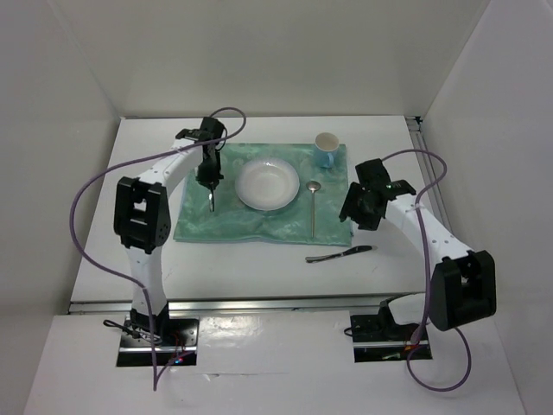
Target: Set the dinner table for one person
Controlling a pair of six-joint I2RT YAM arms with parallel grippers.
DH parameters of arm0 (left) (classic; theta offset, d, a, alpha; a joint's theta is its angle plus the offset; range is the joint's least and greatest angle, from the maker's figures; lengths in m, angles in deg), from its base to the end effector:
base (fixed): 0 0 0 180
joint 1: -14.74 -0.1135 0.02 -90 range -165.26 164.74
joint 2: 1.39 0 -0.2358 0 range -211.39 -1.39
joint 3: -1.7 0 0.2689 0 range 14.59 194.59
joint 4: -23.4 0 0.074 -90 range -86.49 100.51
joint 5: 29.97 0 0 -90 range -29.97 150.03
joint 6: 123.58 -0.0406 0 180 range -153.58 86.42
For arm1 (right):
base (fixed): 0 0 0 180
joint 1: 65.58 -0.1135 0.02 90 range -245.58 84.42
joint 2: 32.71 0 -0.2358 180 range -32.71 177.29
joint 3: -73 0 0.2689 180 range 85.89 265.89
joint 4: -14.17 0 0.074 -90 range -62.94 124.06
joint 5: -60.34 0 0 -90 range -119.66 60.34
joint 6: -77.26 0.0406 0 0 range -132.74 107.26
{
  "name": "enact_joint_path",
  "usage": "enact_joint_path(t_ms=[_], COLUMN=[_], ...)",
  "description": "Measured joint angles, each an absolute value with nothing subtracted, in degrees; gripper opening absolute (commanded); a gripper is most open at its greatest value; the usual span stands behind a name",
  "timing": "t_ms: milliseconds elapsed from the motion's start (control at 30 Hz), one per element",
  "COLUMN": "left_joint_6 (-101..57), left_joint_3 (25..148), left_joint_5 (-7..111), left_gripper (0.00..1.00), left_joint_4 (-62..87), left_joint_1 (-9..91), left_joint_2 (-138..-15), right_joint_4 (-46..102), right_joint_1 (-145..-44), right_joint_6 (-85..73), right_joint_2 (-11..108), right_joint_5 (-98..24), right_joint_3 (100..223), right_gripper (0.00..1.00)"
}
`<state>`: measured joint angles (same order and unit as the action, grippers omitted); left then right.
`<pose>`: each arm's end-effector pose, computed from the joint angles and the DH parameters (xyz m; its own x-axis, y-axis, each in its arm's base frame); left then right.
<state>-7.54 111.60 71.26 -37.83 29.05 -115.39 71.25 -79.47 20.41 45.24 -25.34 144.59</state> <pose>0.4202 -0.0990 0.2063 -0.8630 -0.2242 -0.4527 -0.2395 0.9706 -0.0242 0.2815 0.0665 0.2119 -0.8400 0.3540 -0.4112 0.3018 0.9346 0.1881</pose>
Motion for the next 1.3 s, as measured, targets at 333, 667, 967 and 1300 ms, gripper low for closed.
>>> enact_joint_path(t_ms=[333, 667, 967, 1300], left_joint_6=[-9.4, -10.2, -10.5, -7.8], left_joint_3=[120.7, 120.7, 117.8, 112.3], left_joint_5=[73.3, 73.5, 73.2, 73.2], left_gripper=[0.0, 0.63, 0.77, 0.76], left_joint_4=[-43.3, -44.0, -44.5, -43.3], left_joint_1=[30.3, 30.5, 30.5, 30.5], left_joint_2=[-130.1, -130.3, -124.5, -106.4], right_joint_4=[72.0, 71.6, 70.6, 67.0], right_joint_1=[-78.7, -78.3, -82.5, -85.3], right_joint_6=[26.0, 33.2, 39.1, 45.2], right_joint_2=[43.4, 45.5, 46.6, 52.1], right_joint_5=[-26.1, -26.4, -27.6, -28.6], right_joint_3=[138.6, 133.9, 131.2, 130.8], right_gripper=[0.67, 0.66, 0.66, 0.57])
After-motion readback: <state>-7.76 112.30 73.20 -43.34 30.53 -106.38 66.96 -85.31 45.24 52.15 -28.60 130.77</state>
